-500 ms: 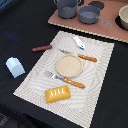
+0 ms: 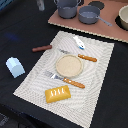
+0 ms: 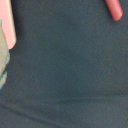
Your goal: Interact with the objects in diverse but meaningful ways.
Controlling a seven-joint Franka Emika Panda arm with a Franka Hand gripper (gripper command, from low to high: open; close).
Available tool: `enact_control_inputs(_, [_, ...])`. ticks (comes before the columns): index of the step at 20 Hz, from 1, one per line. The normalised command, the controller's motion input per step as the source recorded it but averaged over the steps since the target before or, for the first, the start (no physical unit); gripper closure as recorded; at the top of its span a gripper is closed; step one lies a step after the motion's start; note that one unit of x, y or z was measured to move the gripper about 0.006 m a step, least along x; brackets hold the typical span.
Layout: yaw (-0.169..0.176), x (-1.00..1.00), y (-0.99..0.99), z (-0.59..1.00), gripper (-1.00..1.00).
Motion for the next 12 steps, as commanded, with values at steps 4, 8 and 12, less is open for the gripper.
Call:
enact_control_inputs(4, [0.027, -0.12, -0.65, -0.57, -1.0])
enact_control_inputs(8, [0.101, -0.16, -0.23, -0.48, -1.0])
enact_control_inputs(12, [0.157, -0.01, -0.02, -0.25, -1.0])
